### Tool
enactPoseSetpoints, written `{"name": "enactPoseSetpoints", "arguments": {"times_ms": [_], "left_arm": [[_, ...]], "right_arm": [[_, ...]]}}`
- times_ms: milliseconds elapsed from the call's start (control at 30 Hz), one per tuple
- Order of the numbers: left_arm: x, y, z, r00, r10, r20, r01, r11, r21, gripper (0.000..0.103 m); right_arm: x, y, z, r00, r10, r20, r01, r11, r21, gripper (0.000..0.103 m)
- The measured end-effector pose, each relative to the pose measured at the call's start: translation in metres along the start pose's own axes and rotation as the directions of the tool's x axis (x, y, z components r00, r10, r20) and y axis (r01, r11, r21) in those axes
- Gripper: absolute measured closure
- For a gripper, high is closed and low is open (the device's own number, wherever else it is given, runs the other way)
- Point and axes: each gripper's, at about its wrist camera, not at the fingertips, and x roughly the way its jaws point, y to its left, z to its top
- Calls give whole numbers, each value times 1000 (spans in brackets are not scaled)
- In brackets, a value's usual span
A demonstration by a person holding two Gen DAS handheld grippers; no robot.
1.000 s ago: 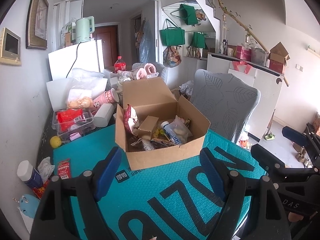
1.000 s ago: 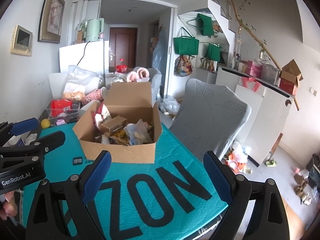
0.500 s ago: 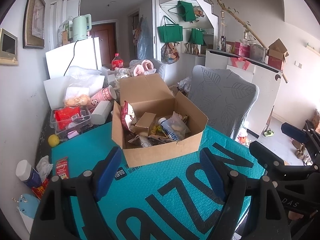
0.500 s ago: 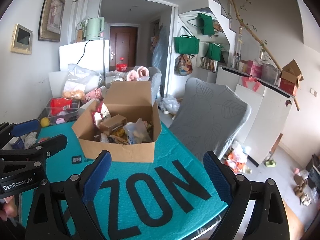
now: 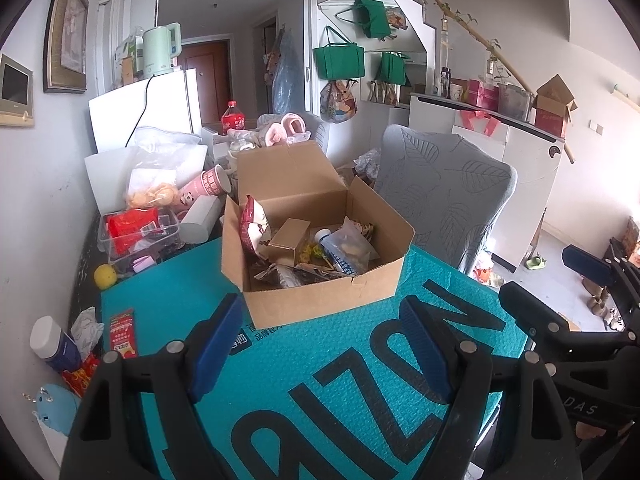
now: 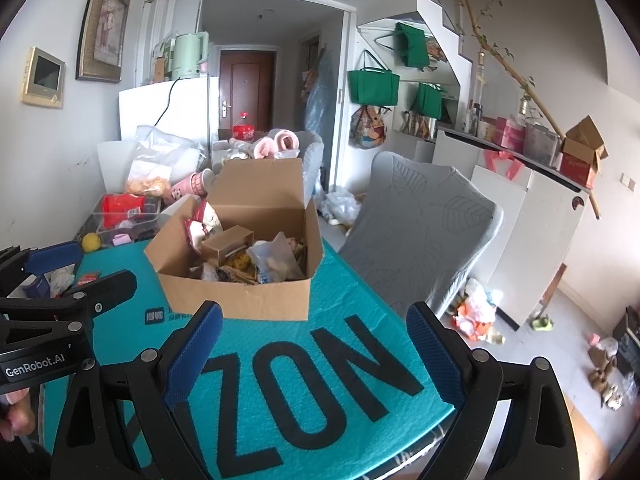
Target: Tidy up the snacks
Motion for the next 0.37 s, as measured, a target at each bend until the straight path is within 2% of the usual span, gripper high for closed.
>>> {"name": "enactPoseSetpoints", "arguments": {"times_ms": [200,367], "left_arm": [[3,1,0,1000,-27,-16,26,1000,-9,23],[4,2,-1,1000,-21,-12,21,1000,-7,23]], "right_arm": [[1,1,-1,1000,2,-5,-2,1000,-7,9],[1,2,-1,1000,3,-7,-3,1000,-8,9]]}}
